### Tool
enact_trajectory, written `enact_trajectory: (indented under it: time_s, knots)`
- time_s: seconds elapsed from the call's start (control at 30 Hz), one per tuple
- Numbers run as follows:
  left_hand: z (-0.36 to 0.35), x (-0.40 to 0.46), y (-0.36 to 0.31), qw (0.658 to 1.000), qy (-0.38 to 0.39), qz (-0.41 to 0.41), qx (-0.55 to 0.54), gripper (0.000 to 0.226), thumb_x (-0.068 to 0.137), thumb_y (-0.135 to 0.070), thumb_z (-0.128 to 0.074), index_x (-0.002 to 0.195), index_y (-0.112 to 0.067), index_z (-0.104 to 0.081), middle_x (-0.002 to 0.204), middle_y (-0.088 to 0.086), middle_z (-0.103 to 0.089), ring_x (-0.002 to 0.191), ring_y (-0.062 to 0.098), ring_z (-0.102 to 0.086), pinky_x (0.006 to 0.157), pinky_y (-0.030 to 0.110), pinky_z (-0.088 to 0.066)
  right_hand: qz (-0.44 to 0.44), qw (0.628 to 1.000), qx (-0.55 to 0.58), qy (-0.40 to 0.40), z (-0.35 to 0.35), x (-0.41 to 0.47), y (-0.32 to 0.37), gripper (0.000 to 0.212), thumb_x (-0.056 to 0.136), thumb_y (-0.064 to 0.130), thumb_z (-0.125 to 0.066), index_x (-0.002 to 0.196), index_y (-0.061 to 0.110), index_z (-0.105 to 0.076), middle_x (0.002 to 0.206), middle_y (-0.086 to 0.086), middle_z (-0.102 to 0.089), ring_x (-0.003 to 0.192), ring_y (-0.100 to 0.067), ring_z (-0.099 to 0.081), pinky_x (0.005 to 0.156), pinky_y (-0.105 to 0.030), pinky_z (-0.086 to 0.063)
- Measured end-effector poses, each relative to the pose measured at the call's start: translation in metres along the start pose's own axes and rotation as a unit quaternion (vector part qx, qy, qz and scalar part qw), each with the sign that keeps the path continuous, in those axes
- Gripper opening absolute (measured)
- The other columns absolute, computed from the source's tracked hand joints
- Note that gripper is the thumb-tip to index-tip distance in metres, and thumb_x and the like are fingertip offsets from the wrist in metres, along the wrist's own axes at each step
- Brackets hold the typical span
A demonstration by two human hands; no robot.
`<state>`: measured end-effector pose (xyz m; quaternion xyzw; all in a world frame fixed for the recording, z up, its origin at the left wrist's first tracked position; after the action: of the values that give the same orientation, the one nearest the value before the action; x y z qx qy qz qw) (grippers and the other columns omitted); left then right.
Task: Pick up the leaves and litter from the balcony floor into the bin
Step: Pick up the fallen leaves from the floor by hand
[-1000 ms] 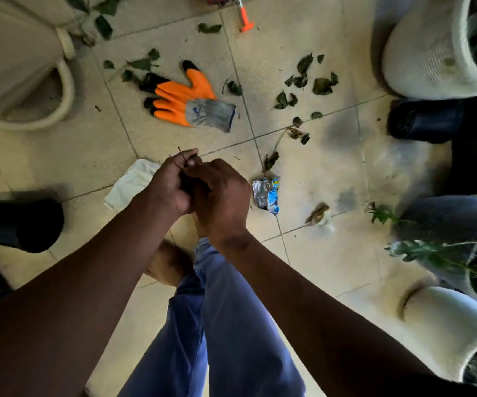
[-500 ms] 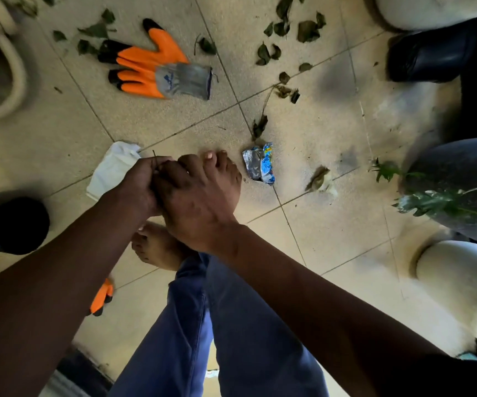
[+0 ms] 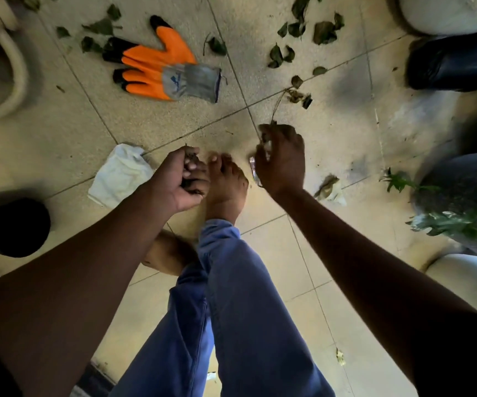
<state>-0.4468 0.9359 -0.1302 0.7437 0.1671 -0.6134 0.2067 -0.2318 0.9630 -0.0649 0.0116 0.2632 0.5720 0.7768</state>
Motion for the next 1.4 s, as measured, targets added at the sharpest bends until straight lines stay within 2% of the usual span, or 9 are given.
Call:
enact_trajectory:
  time_s: [0.07,0.17,0.3,0.5,0.7,0.9,1.03,1.17,1.4]
  knots:
    - [0.015,0.030,0.006,0.994,0.062,0.063,-0.062,0.017,0.076,-0.034,-0.074,0.076,-0.028,-0.058,0.061,-0.010,-0.052,0.040,0.003,-0.047,0.050,0.015,-0.041,-0.023,0.993,-0.082,0.082,-0.016,0.011,-0.030,0.040,0.080,0.023,-0.057,0.118,0.023,-0.070,0.117,-0.006,-0.066,0.107,-0.034,-0.059,0.085,-0.038,-0.051]
    - [-0.009,-0.023,0.003,0.984,0.133,0.083,-0.081,0.036,0.090,-0.023,-0.058,0.061,-0.026,-0.037,0.050,-0.011,-0.033,0.033,0.003,-0.028,0.031,0.016,-0.016,-0.035,0.979,-0.113,0.167,-0.021,0.007,-0.050,0.024,0.082,0.015,-0.059,0.096,0.017,-0.079,0.096,-0.014,-0.071,0.098,-0.038,-0.063,0.082,-0.037,-0.052]
    - [-0.014,-0.044,-0.001,0.991,0.077,0.090,-0.068,0.044,0.096,-0.025,-0.053,0.056,-0.025,-0.035,0.049,-0.011,-0.029,0.032,0.003,-0.024,0.030,0.017,-0.012,-0.080,0.994,-0.023,0.069,-0.014,0.013,-0.059,0.041,0.082,0.007,-0.057,0.118,0.024,-0.070,0.113,-0.006,-0.068,0.101,-0.029,-0.065,0.078,-0.031,-0.051]
    - [-0.025,-0.032,-0.003,0.994,0.058,0.092,-0.022,0.046,0.097,-0.026,-0.052,0.054,-0.025,-0.035,0.048,-0.011,-0.028,0.031,0.003,-0.024,0.028,0.017,-0.014,-0.068,0.996,0.052,0.024,-0.032,0.047,-0.048,0.071,0.080,0.034,-0.078,0.140,0.025,-0.041,0.126,-0.013,-0.047,0.094,-0.032,-0.063,0.073,-0.035,-0.054]
    - [-0.036,-0.026,-0.016,0.994,0.058,0.091,-0.015,0.045,0.097,-0.026,-0.053,0.055,-0.025,-0.036,0.049,-0.010,-0.029,0.032,0.003,-0.024,0.029,0.017,-0.013,-0.066,0.997,0.010,0.048,-0.044,0.076,-0.044,0.016,0.090,0.015,-0.061,0.102,0.010,-0.071,0.105,-0.012,-0.066,0.094,-0.034,-0.064,0.073,-0.031,-0.045]
    - [-0.050,-0.024,-0.031,0.995,0.066,0.081,0.008,0.044,0.096,-0.026,-0.053,0.057,-0.026,-0.035,0.050,-0.010,-0.027,0.033,0.003,-0.024,0.032,0.017,-0.012,-0.130,0.985,0.111,-0.023,-0.007,0.079,-0.052,0.011,0.082,0.015,-0.069,0.092,0.019,-0.071,0.086,0.004,-0.074,0.082,-0.018,-0.067,0.068,-0.021,-0.037]
    - [-0.055,-0.019,-0.035,0.994,0.073,0.080,0.022,0.046,0.097,-0.026,-0.052,0.054,-0.026,-0.036,0.049,-0.010,-0.027,0.032,0.003,-0.023,0.033,0.016,-0.011,-0.103,0.976,0.159,-0.107,0.015,0.087,-0.063,0.037,0.084,0.009,-0.066,0.118,0.017,-0.057,0.082,0.005,-0.070,0.071,-0.012,-0.062,0.068,-0.021,-0.042]
    - [-0.054,-0.016,-0.031,0.994,0.071,0.085,0.021,0.046,0.097,-0.027,-0.053,0.054,-0.026,-0.036,0.049,-0.010,-0.028,0.032,0.003,-0.024,0.032,0.016,-0.011,-0.081,0.988,0.111,-0.070,0.010,0.112,-0.081,0.056,0.086,0.008,-0.066,0.139,0.019,-0.052,0.095,0.001,-0.073,0.083,-0.012,-0.064,0.079,-0.018,-0.044]
    - [-0.046,-0.012,-0.024,0.994,0.062,0.091,0.015,0.042,0.095,-0.025,-0.054,0.059,-0.027,-0.033,0.049,-0.010,-0.029,0.033,0.002,-0.024,0.037,0.015,-0.007,-0.013,1.000,0.001,-0.015,-0.008,0.131,-0.086,0.021,0.093,0.015,-0.062,0.110,0.023,-0.073,0.106,0.000,-0.071,0.095,-0.016,-0.066,0.078,-0.026,-0.053]
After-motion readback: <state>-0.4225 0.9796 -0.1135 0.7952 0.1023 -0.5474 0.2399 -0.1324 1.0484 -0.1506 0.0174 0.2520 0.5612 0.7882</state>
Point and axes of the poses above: each hand's wrist, its own x-axis towards the middle knuckle, its own z-axis out of the back of the hand, y = z × x, the point moved 3 cm from there along x, towards the middle knuckle
